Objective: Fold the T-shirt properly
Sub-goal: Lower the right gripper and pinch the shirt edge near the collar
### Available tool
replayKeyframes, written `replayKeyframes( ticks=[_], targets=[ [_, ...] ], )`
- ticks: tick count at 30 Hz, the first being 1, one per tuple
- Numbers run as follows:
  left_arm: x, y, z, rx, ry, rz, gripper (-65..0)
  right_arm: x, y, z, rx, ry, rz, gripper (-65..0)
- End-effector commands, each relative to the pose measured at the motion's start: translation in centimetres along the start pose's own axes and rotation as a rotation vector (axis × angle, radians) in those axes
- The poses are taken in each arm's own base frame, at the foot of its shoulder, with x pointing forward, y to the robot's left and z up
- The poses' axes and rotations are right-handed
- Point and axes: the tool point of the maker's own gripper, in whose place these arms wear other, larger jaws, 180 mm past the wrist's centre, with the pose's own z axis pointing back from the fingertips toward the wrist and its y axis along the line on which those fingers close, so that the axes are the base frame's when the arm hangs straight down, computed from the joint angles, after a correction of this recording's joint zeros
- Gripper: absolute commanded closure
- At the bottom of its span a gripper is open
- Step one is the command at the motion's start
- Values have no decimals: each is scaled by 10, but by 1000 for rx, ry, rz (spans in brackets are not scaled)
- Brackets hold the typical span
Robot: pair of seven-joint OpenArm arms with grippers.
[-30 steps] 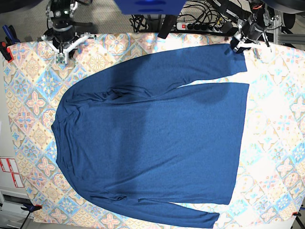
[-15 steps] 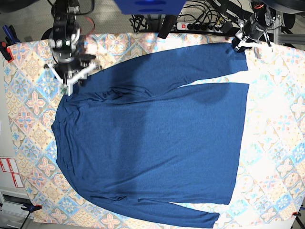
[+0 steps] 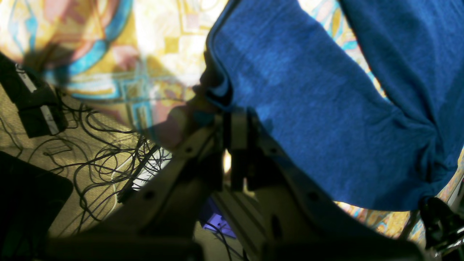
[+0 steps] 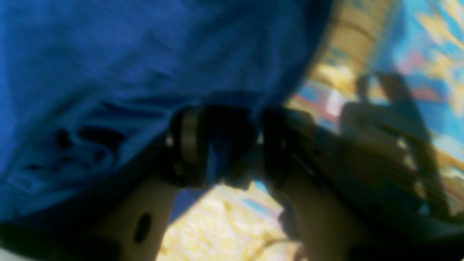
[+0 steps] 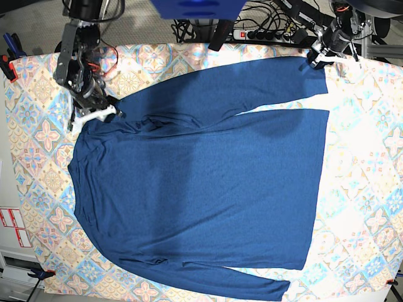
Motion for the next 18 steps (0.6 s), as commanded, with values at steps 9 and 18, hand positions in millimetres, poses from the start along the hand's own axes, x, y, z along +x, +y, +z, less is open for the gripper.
replayKeyframes(
  ticks=[9, 18],
  targets=[
    [6, -2, 4, -10, -15, -15, 0, 6, -4, -9, -4, -5, -17, -241],
    [7, -3, 3, -11, -17, -16, 0, 6, -25, -15, -46, 7, -82, -241]
  ],
)
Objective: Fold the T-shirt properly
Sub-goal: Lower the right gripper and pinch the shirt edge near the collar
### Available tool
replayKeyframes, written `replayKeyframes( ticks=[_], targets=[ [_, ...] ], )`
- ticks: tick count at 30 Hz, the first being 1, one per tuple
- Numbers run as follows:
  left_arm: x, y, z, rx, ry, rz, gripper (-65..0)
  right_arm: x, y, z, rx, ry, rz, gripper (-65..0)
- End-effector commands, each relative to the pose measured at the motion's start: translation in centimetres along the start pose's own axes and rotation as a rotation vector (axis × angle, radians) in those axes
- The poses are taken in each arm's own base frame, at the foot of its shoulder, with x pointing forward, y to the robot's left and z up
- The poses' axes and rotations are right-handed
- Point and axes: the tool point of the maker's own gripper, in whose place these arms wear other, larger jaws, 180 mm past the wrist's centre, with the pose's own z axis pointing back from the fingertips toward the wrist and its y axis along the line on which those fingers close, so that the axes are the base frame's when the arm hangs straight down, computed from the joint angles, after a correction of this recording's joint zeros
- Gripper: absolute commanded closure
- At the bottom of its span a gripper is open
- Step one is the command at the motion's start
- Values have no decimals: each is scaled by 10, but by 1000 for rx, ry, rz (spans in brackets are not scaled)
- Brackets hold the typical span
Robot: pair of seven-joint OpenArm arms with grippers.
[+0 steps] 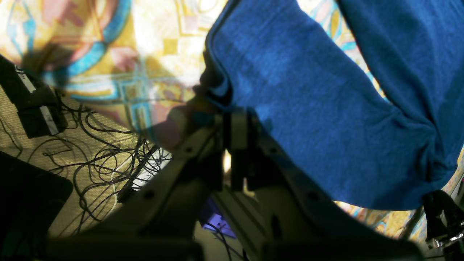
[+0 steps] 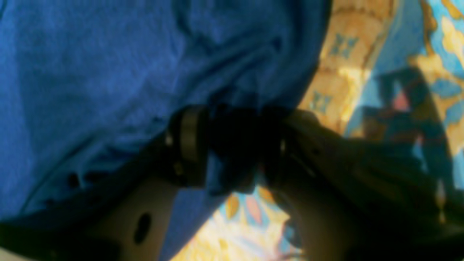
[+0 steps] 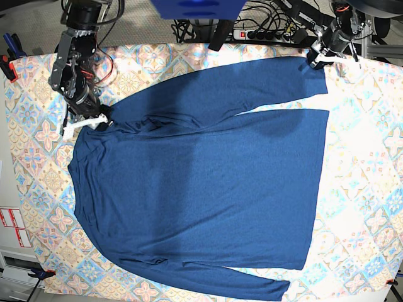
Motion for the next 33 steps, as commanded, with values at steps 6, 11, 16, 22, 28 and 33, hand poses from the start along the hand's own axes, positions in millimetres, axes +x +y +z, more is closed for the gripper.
replayKeyframes(
  ticks=[6, 11, 16, 22, 28, 33],
  targets=[
    [7, -3, 3, -11, -17, -16, 0, 9, -3, 5, -22, -3, 9, -241],
    [7, -2, 3, -10, -16, -16, 0, 8, -11, 17, -11, -12, -1, -241],
    [7, -3, 3, -11, -17, -16, 0, 15, -15, 18, -4, -20, -10, -241],
    [7, -3, 3, -11, -17, -16, 0, -11, -30, 8, -38, 54, -45, -241],
    [7, -3, 3, -11, -17, -16, 0, -11, -24, 0, -27, 65, -55, -241],
    [7, -2, 3, -10, -16, -15, 0, -12, -18, -1, -15, 70, -47, -238]
  ],
)
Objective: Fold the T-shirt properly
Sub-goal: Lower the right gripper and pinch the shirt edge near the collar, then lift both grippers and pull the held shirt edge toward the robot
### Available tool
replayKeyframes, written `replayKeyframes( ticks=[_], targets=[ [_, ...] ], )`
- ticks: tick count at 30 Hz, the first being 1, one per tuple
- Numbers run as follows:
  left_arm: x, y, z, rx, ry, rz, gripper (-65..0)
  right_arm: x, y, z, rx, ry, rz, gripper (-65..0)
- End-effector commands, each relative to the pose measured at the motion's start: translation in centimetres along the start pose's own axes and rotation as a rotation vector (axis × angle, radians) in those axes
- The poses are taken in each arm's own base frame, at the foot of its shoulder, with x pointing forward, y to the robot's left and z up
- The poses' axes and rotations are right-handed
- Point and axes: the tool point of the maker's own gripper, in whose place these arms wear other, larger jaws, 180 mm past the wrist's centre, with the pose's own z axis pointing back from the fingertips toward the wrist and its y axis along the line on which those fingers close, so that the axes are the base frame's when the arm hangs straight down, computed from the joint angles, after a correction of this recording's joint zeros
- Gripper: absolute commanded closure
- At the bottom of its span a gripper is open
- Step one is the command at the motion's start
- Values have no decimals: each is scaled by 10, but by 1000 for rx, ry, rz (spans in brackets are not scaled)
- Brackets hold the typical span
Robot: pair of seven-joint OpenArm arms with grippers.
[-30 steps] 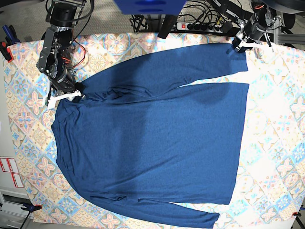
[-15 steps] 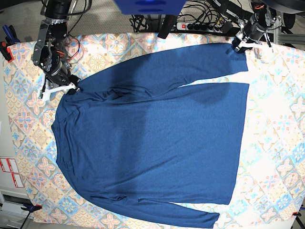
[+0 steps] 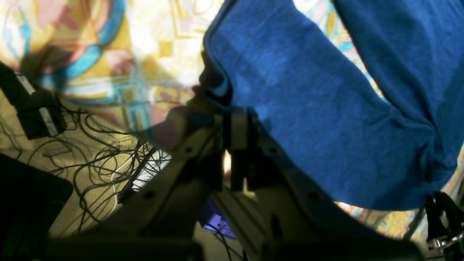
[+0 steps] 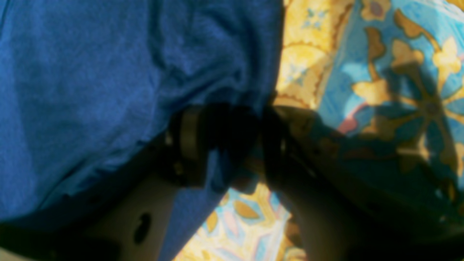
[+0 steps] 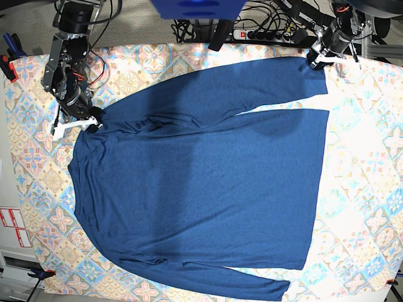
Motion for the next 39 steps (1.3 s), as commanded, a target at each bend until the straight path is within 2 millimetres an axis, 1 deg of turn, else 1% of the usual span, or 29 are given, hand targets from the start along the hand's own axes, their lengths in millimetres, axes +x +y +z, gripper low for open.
replayKeyframes(
  ticks=[1, 5, 6, 9, 10, 14, 19, 21, 23, 24, 26, 29, 31, 34, 36, 39],
  targets=[
    [7, -2, 3, -11, -16, -12, 0, -20, 0, -1, -11, 79, 10, -237],
    [7, -2, 3, -11, -16, -12, 0, -23, 5, -2, -2, 88, 23, -234],
    [7, -2, 3, -11, -16, -12, 0, -24, 6, -3, 0, 90, 26, -224],
    [7, -2, 3, -11, -16, -12, 0, -25, 8, -3, 6, 92, 24, -172],
    [7, -2, 3, -11, -16, -12, 0, -27, 12, -4, 18, 95, 7, -156],
    [7, -2, 3, -11, -16, -12, 0, -27, 27, -3, 94, 94, -93, -114],
    [7, -2, 3, -11, -16, -12, 0, -28, 36, -1, 149, 97, -172, -3],
    [7, -2, 3, -11, -16, -12, 0, -28, 37, -1, 158, 96, -186, 0],
    [7, -2, 3, -10, -16, -15, 0, -28, 33, 1, 152, 94, -195, -2],
    [8, -1, 4, -8, -16, -18, 0, -31, 29, 2, 143, 101, -194, -2],
    [10, 3, 5, 7, -12, -39, 0, -30, 15, 6, 118, 103, -175, -2],
    [10, 7, 5, 24, -9, -65, 0, -17, 12, 10, 116, 76, -147, -2],
    [8, 10, 7, 38, -4, -78, 0, -18, 3, 15, 100, 75, -130, -2],
    [12, 12, 10, 28, 3, -129, 0, -16, -2, 24, 94, 63, -115, -2],
    [11, 12, 12, 20, 8, -143, 0, -12, -12, 31, 78, 42, -123, -2],
    [3, 21, 17, 40, 29, -144, 0, -14, -24, 40, 55, 33, -128, -2]
  ],
)
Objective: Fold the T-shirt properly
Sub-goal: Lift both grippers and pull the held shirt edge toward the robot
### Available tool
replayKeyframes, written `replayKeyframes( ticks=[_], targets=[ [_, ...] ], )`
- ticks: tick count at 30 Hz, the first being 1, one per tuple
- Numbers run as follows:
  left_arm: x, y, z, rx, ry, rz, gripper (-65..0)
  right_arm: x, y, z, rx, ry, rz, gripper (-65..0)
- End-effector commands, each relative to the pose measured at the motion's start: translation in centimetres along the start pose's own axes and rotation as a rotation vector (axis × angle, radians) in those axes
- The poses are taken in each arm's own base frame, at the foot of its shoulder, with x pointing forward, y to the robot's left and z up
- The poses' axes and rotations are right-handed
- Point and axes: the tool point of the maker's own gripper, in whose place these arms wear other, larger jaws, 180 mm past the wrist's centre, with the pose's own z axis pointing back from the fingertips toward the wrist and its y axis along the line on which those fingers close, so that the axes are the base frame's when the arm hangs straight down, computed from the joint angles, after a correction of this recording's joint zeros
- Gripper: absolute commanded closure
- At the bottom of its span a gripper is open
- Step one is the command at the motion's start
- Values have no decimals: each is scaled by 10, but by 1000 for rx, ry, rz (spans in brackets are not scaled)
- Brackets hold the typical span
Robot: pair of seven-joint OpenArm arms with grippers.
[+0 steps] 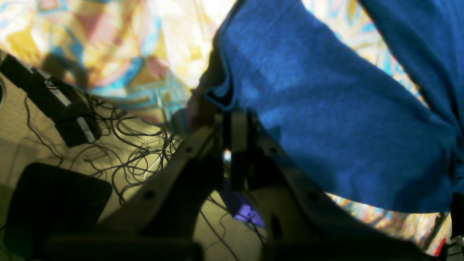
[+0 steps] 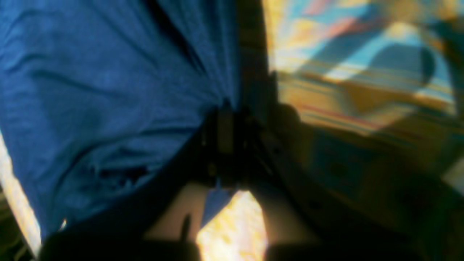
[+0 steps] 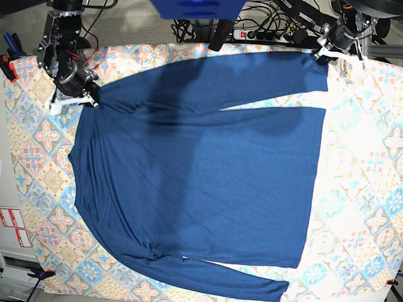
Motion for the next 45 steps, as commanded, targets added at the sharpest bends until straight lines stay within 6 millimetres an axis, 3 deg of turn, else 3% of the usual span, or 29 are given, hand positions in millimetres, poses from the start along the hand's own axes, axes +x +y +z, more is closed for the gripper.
replayKeyframes(
  ticks=[1, 5, 8, 15, 18, 27, 34, 38, 45],
  targets=[
    [4, 8, 8, 17, -1, -27, 0, 13, -4, 7, -7, -36, 15, -2],
    [-4, 16, 14, 29, 23, -43, 0, 11, -28, 20, -54, -44, 0, -2],
    [-9, 18, 17, 29, 37, -51, 0, 3, -34, 27, -68, -33, 10, -2],
    [-7, 17, 17, 25, 29, -51, 0, 10, -20, 36, -39, -59, 50, -2],
    [12, 1, 8, -13, -13, -56, 0, 11, -17, 35, -34, -60, 53, -2],
    [79, -64, -1, -152, -179, -117, 0, 62, 35, 20, 74, -168, 61, -2],
    [126, -101, -12, -231, -278, -119, 0, 88, 58, 12, 120, -214, 52, -2],
    [137, -105, -36, -240, -241, -62, 0, 91, 56, -1, 115, -198, 14, -2],
    [136, -94, -81, -221, -168, 82, 0, 87, 51, -11, 103, -174, -18, -2]
  ],
)
